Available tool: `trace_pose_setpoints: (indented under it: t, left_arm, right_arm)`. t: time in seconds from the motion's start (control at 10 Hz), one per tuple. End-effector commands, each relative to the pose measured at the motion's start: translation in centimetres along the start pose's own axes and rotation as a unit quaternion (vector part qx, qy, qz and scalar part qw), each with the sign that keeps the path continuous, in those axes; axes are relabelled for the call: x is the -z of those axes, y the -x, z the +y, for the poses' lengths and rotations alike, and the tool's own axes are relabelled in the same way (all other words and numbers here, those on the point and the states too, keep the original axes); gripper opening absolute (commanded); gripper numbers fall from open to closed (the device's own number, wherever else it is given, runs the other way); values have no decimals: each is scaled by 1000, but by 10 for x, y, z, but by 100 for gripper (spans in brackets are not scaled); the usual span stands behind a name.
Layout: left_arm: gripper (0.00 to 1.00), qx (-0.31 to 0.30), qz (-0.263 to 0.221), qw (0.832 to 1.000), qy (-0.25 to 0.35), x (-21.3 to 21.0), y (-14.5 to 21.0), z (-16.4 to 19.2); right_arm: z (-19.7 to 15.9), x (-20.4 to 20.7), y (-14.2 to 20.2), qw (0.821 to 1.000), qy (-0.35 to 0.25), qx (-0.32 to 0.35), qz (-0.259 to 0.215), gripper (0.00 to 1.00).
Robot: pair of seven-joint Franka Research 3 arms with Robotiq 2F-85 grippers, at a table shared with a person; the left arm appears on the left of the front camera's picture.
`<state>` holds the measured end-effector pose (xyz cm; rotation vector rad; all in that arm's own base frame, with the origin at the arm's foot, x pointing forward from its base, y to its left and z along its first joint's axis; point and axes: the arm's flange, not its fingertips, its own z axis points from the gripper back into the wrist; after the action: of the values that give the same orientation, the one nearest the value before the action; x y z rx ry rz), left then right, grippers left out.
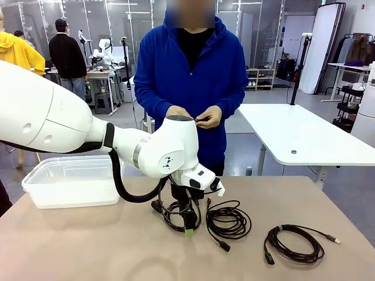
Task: Organize and store the cables.
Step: Place the Power Cable into the Organizing box.
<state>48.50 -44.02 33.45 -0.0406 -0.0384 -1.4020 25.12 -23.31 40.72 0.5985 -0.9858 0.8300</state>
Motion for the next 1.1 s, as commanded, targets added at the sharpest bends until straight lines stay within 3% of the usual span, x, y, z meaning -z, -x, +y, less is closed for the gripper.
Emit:
trace_pose_setpoints:
  t: [0.0, 0.4, 1.0]
  left_arm:
    - [100, 3, 2, 1000, 12, 4, -3, 4]
    - [100, 24, -11, 1000, 10, 8, -1, 5]
    - [100, 18, 19, 1000, 5, 16, -1, 7]
  right_arm:
    - [-1, -1, -3, 1000, 2, 2, -7, 100]
    - [-1, -1, -3, 1000, 2, 2, -7, 100]
    - [-1, -1, -3, 1000, 2, 2, -7, 100]
